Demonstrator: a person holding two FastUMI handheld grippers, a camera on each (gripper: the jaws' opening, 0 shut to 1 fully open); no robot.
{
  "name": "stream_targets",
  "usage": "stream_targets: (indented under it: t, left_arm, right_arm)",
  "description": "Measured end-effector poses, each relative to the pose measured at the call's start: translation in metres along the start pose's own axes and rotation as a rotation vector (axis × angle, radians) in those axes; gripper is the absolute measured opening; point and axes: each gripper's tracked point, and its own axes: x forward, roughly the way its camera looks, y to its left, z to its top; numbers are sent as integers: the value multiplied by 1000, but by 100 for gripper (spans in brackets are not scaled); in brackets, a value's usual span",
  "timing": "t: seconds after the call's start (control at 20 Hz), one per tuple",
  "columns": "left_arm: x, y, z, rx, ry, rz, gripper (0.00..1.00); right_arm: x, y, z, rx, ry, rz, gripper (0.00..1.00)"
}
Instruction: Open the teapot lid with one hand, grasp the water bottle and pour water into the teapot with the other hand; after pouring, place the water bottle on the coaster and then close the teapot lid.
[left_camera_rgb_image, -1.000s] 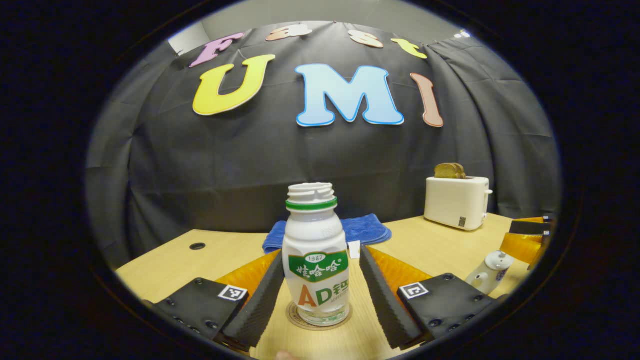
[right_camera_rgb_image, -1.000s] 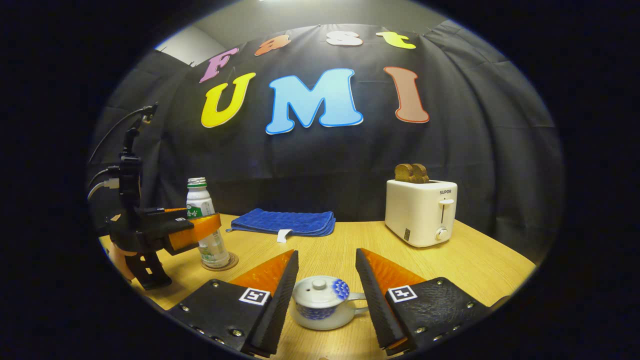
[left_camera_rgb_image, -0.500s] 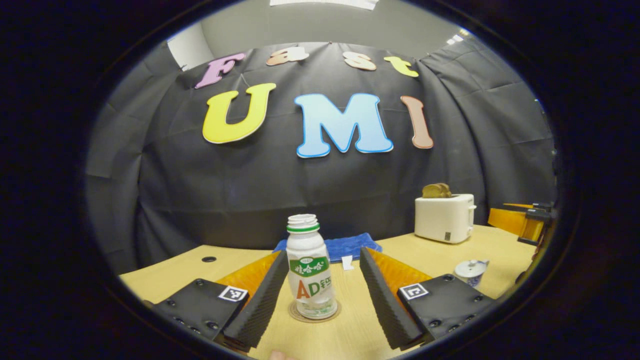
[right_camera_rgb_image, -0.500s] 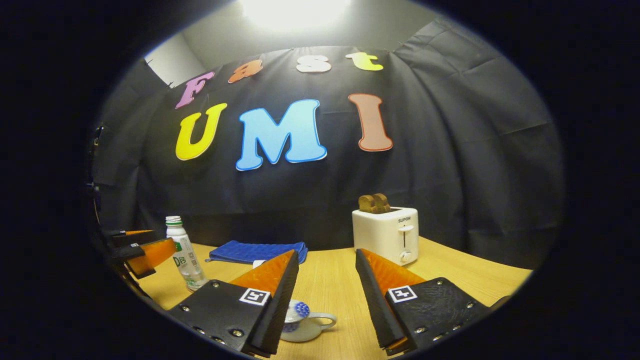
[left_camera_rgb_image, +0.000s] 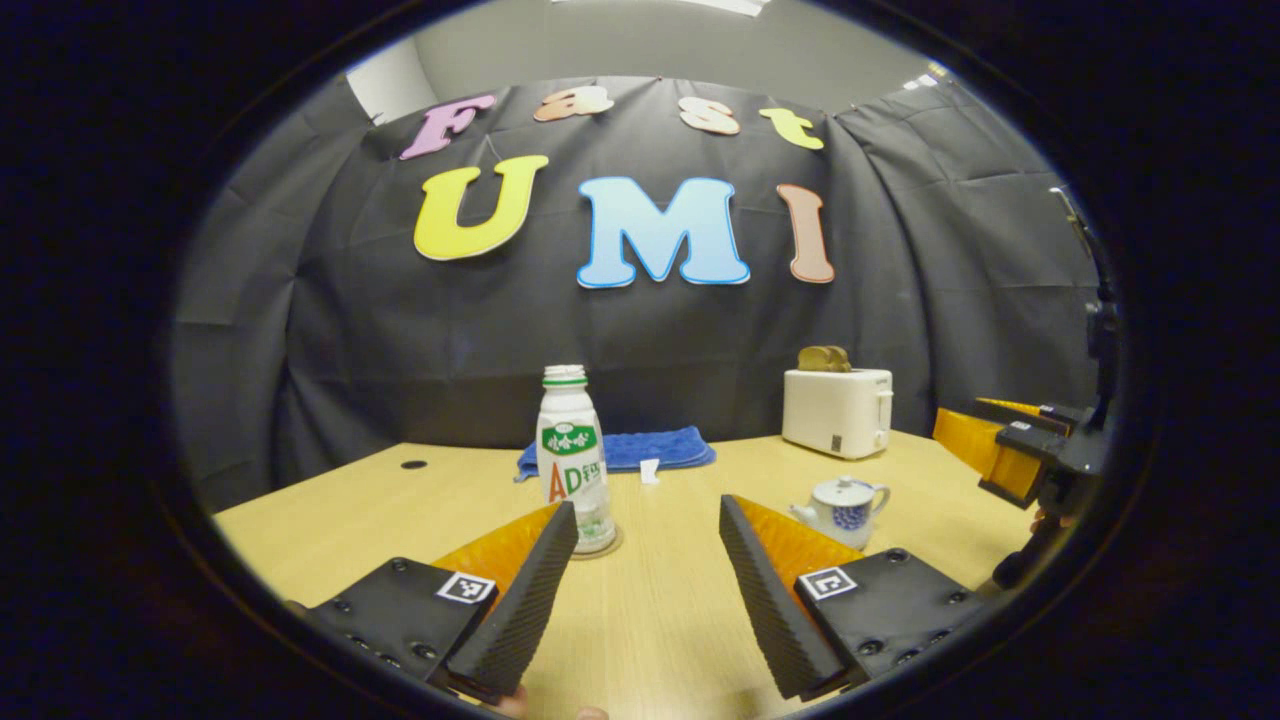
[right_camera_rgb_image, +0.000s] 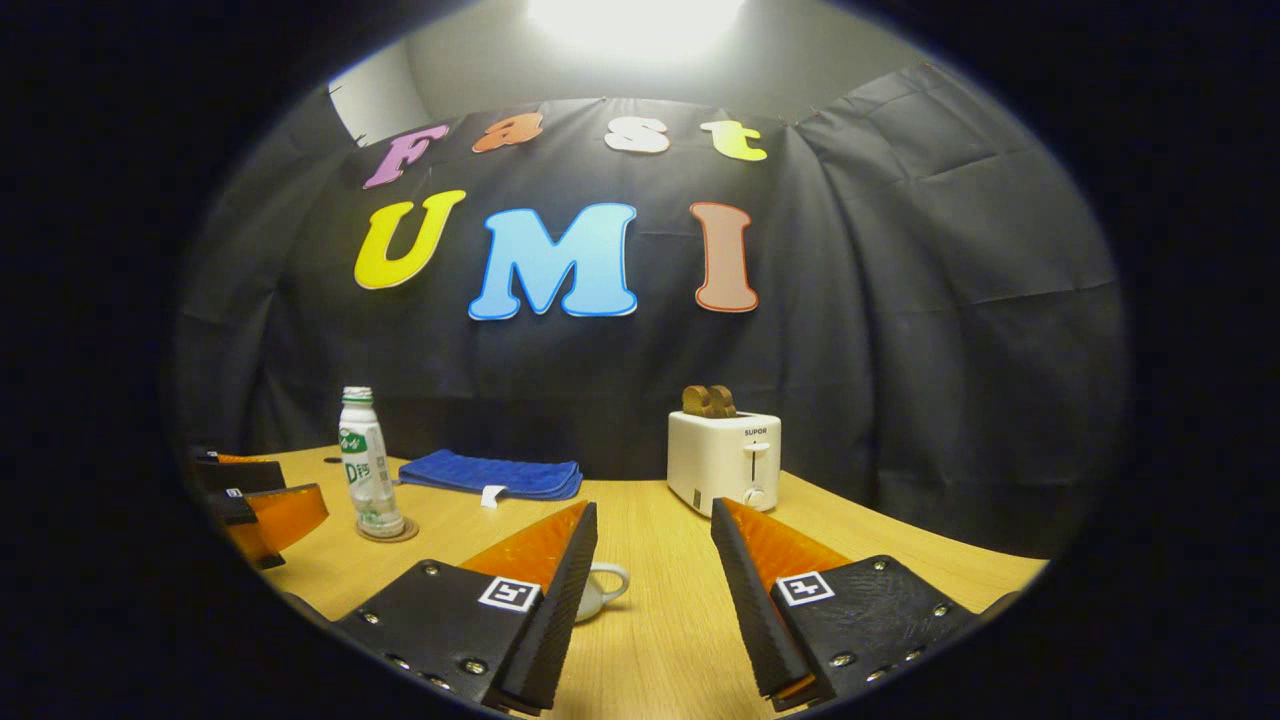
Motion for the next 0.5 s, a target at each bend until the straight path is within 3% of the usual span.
stream_targets:
  t: [0.3,0.4,0.45,0.5]
  left_arm:
    - [-13,-6,-11,27,-11,27,99]
    - [-16,-11,-9,33,-28,19,90]
    - [-15,-11,-8,20,-30,21,99]
    - [-17,-11,-8,3,-34,33,99]
  right_arm:
    - [-21,15,-16,-55,36,31,71]
    - [-22,16,-21,-42,55,38,71]
    - [-22,15,-25,-26,66,37,71]
    - [-21,13,-29,-7,88,32,70]
